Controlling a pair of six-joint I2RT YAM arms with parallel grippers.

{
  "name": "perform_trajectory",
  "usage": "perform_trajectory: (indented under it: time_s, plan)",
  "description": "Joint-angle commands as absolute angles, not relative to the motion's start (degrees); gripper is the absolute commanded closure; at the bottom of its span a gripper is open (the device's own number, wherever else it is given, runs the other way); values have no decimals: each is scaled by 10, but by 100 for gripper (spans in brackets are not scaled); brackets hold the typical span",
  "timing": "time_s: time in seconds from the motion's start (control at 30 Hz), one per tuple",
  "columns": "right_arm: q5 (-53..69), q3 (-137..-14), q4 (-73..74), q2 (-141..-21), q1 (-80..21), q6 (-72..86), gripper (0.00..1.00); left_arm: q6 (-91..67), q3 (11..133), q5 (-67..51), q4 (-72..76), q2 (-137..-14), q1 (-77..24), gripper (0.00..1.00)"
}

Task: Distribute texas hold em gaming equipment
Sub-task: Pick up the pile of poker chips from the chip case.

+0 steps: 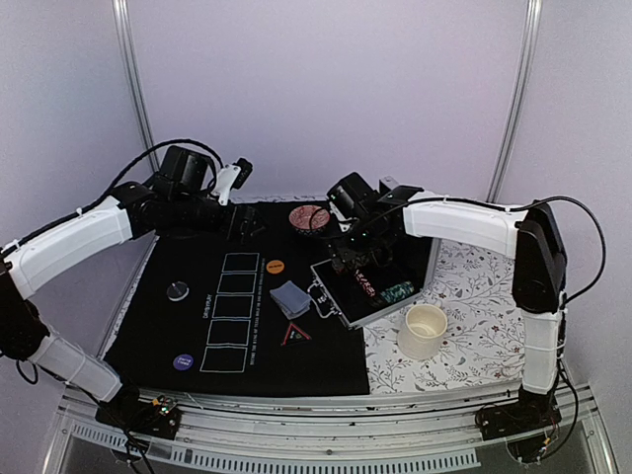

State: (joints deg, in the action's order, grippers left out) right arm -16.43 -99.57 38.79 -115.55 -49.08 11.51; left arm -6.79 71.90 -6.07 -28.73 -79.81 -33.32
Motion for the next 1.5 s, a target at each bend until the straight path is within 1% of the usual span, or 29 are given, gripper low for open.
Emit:
perform_trajectory:
  time_s: [0.0,0.17,0.33,0.4,0.5,0.63,0.8,0.9,0.93,1.0,1.03,1.07,1.23,1.47]
  plan:
    - [-153,-1060,410,-1226,-470,101,18,-55,707,-89,-265,-814,-314,9]
    - [-145,-1078,398,-1259,-469,88,17,-55,673,-105,-248,-820,-293,9]
    - [-158,-1099,405,-1289,-468,73,21,-54,668,-110,-248,-823,-282,9]
    - [-179,-1109,420,-1292,-469,77,22,-54,664,-106,-245,-825,-278,9]
    - [-177,-1106,452,-1269,-469,82,24,-54,664,-107,-248,-831,-277,9]
    - [-155,-1053,489,-1210,-469,83,27,-52,664,-111,-250,-833,-276,9]
    - [-97,-995,552,-1155,-468,71,28,-51,663,-110,-250,-830,-275,9]
    - [-94,-956,578,-1135,-469,71,27,-51,662,-112,-251,-829,-275,9]
    - [-90,-943,579,-1130,-468,68,29,-51,662,-113,-251,-829,-275,9]
    - [-69,-930,575,-1127,-469,63,38,-51,662,-115,-251,-829,-275,9]
    - [-56,-929,572,-1129,-469,61,42,-51,661,-116,-251,-829,-275,9]
    - [-45,-930,568,-1131,-469,59,43,-50,661,-116,-251,-830,-275,8]
    - [-76,-948,559,-1148,-469,56,43,-50,660,-115,-251,-833,-275,8]
    - [-77,-997,541,-1191,-469,42,43,-47,660,-110,-253,-837,-275,8]
